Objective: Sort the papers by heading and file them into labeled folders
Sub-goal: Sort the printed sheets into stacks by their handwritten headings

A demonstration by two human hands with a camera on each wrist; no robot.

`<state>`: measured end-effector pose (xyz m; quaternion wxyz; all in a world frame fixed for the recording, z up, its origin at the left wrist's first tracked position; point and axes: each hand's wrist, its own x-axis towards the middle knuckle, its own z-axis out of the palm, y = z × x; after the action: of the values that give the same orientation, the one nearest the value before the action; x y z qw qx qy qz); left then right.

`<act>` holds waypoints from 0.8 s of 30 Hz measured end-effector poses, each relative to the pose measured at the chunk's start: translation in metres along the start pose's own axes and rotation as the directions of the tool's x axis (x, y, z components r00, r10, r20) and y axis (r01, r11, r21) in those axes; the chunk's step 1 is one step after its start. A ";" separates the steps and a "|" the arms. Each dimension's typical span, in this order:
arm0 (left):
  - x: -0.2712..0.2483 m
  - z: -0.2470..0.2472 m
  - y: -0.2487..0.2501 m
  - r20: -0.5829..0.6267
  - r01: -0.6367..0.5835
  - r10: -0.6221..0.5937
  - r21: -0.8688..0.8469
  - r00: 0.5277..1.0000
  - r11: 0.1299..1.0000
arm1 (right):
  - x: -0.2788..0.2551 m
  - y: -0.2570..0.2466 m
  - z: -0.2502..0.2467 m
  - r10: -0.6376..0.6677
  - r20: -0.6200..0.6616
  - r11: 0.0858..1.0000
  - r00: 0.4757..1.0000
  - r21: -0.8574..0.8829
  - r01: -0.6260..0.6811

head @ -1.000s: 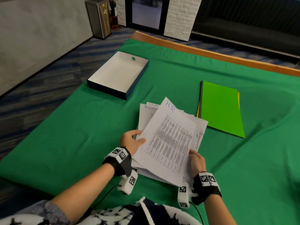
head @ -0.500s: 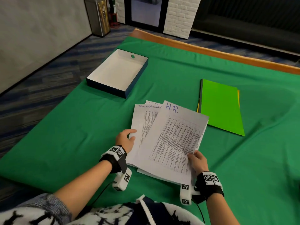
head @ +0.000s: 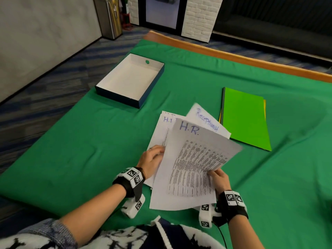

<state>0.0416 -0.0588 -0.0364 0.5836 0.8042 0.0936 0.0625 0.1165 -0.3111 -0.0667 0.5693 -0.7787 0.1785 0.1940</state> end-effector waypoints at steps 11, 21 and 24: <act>-0.005 0.014 -0.010 0.181 0.010 -0.073 0.326 0.981 0.945 | -0.005 0.004 -0.002 0.025 0.076 0.994 0.997 0.101 -0.033; 0.003 0.012 -0.023 0.201 0.104 -0.227 0.486 0.953 0.868 | -0.013 -0.003 -0.003 0.045 0.125 0.980 0.991 0.188 -0.068; 0.002 0.014 -0.020 0.227 0.051 -0.159 0.421 0.961 0.906 | -0.012 -0.003 -0.002 0.023 0.124 0.985 0.992 0.165 -0.044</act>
<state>0.0448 -0.0652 -0.0600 0.4110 0.9039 0.0720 -0.0945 0.1076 -0.3118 -0.0579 0.6392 -0.7117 0.1725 0.2348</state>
